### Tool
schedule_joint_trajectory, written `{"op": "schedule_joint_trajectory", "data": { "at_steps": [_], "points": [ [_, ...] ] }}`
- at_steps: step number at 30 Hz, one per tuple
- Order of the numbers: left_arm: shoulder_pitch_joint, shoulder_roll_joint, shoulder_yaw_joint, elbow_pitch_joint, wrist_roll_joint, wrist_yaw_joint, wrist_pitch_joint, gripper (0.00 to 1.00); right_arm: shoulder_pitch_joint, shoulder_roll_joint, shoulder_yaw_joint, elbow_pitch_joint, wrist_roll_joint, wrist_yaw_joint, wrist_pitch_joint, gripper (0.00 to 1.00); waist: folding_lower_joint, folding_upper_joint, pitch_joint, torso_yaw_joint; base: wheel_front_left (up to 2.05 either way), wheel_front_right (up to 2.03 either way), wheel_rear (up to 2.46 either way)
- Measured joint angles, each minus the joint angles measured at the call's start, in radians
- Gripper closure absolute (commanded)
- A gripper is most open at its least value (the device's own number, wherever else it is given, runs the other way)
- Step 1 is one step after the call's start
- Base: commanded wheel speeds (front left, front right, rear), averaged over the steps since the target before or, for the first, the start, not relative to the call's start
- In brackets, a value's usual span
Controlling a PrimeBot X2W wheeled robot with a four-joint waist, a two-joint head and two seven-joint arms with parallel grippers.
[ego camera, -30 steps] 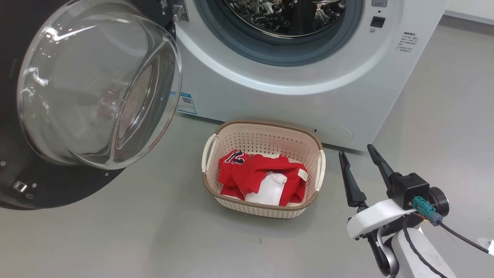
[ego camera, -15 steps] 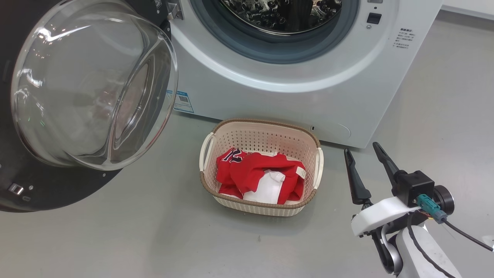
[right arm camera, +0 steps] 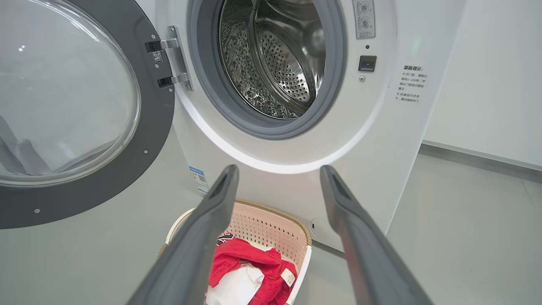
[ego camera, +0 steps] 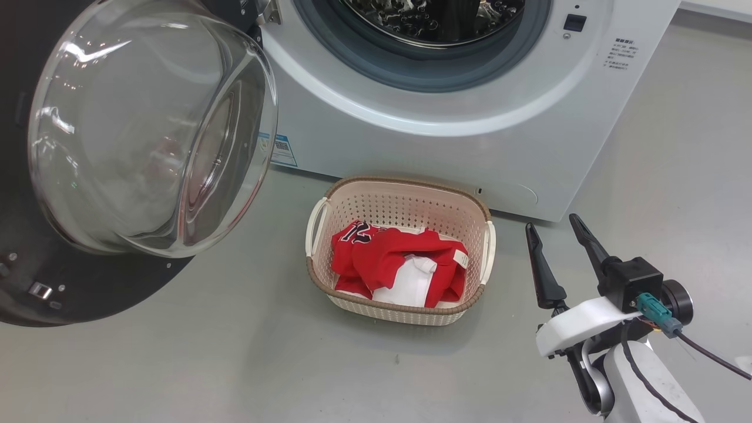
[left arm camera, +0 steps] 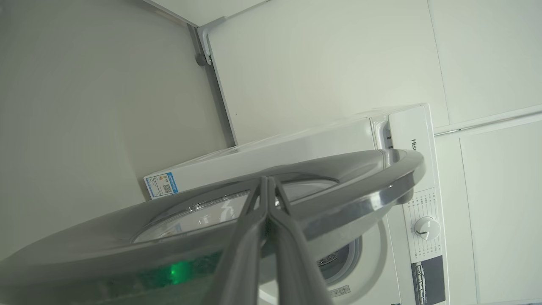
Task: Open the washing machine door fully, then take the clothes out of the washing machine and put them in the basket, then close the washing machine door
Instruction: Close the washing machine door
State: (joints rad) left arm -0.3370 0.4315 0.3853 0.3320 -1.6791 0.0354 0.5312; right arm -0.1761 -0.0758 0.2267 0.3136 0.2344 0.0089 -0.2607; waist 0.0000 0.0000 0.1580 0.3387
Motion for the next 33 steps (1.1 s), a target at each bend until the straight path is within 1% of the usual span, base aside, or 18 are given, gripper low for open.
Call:
{"op": "schedule_joint_trajectory", "data": {
  "at_steps": [4,8,12,16,19,28,33],
  "points": [
    [-0.002,0.0,-0.009,-0.003,-0.044,-0.03,0.06,1.0,-0.003,0.0,-0.001,0.0,-0.001,0.0,0.0,0.0,0.0,0.0,0.004,0.002,0.0,0.0,0.0],
    [-0.002,0.0,-0.015,-0.01,-0.065,-0.044,0.103,1.0,-0.008,0.0,-0.002,0.0,-0.005,0.0,0.0,0.0,0.0,0.0,0.007,0.002,0.0,0.0,0.0],
    [-0.001,0.0,-0.028,-0.02,-0.102,-0.075,0.157,1.0,-0.011,0.0,-0.004,-0.001,-0.007,0.0,0.0,0.0,0.0,0.0,0.012,0.001,0.0,0.0,0.0],
    [-0.001,-0.001,-0.033,-0.028,-0.12,-0.093,0.205,1.0,-0.012,0.0,-0.006,-0.001,-0.007,0.0,0.0,0.0,0.0,0.0,0.017,-0.003,0.0,0.0,0.0],
    [0.001,-0.001,-0.027,-0.046,-0.159,-0.104,0.235,1.0,-0.022,0.001,-0.004,-0.001,-0.007,0.0,0.0,0.0,0.0,0.0,0.021,-0.01,0.0,0.0,0.0],
    [0.014,-0.013,-0.038,-0.11,-0.224,-0.121,0.339,1.0,-0.028,0.001,-0.009,-0.004,-0.007,0.0,0.0,0.0,0.0,0.0,0.032,-0.039,0.0,0.0,0.0],
    [0.034,-0.014,-0.06,-0.159,-0.23,-0.13,0.386,1.0,-0.04,0.002,-0.016,-0.006,-0.007,-0.001,0.0,0.0,0.0,0.0,0.036,-0.055,0.0,0.0,0.0]
  ]
}}
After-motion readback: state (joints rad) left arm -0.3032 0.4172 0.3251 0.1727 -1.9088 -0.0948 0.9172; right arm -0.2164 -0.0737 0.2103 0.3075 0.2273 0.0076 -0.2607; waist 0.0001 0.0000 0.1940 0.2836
